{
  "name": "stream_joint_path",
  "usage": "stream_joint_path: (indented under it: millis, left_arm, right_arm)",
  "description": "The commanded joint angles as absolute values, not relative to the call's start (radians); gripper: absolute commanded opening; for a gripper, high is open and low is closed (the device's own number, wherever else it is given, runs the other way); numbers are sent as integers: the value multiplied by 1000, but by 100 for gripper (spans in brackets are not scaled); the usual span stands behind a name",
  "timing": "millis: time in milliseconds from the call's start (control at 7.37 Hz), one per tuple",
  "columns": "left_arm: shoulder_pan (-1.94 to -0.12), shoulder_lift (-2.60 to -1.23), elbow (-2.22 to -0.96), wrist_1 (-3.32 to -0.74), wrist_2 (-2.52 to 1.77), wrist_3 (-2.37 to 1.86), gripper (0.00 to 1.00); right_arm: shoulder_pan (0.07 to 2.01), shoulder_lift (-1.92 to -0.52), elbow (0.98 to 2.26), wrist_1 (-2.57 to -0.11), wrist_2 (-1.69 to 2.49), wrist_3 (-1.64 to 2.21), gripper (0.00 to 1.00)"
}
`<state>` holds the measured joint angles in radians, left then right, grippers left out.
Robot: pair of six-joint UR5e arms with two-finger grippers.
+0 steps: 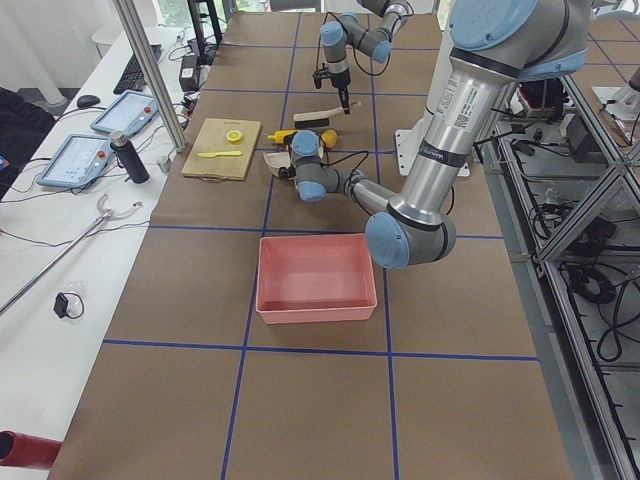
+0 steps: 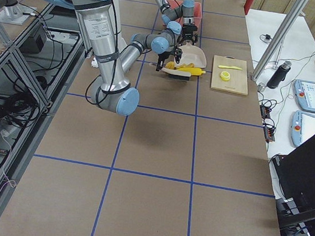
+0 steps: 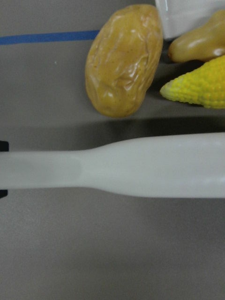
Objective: Sweep and dump trash into bin
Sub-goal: 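Sweep the corn and ginger into the dustpan with the right gripper's brush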
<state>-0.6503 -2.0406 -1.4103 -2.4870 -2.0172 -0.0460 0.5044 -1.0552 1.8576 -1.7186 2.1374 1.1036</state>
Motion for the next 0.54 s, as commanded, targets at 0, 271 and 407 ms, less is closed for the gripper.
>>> stream_joint_path:
  millis: [0,271,407]
  left_arm:
    - [-650,-2040,-1422,-2473,-2017,-46,98]
    - [-650,-2040,-1433,-2456,-2017,-46,98]
    - [-650,-2040,-1433,-2456,-2017,-46,98]
  right_arm:
    - [488,-1034,1833,-1685,2135,1104,0]
    - [488,-935,1726,-1677,2134,1100,0]
    - [488,-907,1701,-1677,2128,1091,0]
